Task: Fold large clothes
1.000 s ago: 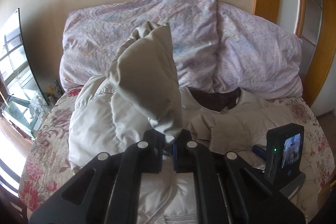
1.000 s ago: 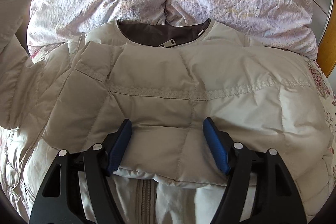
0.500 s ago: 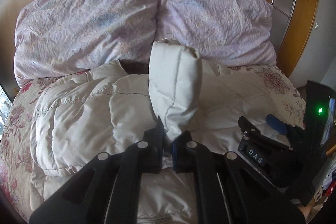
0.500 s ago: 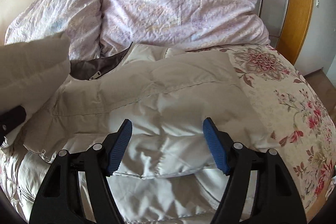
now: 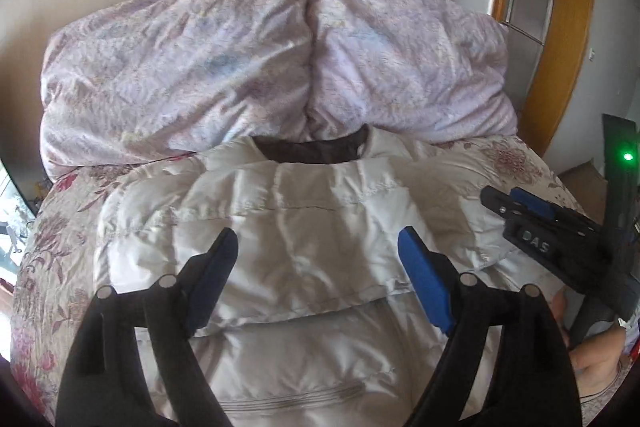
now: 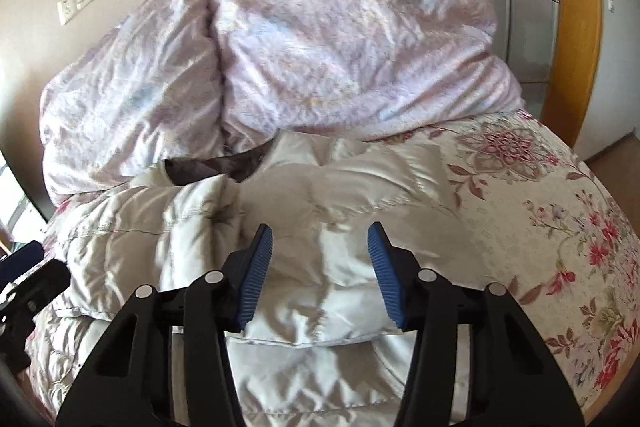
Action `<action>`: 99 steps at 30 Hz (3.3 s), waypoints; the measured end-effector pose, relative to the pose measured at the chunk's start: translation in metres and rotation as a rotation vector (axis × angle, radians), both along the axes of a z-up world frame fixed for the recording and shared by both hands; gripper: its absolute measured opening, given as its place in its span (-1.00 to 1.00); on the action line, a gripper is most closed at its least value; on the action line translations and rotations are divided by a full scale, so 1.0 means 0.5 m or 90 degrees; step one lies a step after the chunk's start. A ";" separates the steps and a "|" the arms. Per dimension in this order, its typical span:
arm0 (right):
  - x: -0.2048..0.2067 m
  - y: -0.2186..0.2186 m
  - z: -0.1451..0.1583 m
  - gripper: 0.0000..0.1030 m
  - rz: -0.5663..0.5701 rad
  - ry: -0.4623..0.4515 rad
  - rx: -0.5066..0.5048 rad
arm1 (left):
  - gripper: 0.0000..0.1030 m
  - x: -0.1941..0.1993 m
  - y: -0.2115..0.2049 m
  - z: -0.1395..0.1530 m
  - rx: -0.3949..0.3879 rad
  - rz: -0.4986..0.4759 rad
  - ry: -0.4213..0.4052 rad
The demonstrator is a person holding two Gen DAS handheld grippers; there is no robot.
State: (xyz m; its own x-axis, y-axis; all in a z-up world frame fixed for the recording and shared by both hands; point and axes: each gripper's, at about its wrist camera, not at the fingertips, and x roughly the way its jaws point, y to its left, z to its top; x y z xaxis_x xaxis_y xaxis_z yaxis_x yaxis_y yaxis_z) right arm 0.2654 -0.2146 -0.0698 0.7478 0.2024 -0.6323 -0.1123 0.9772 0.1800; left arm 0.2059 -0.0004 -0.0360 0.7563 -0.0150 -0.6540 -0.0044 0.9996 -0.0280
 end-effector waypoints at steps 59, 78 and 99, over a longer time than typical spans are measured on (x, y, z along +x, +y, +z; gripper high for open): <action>0.087 0.157 -0.181 -0.33 0.131 0.082 -0.025 | 0.97 0.106 0.201 -0.241 0.005 0.140 0.105; -0.063 -0.172 -0.071 0.63 0.033 0.164 0.057 | 0.96 -0.207 0.268 -0.142 0.036 0.126 0.064; -0.225 -0.412 -0.205 0.62 0.062 0.309 0.268 | 0.71 -0.394 0.430 -0.218 -0.213 0.042 0.194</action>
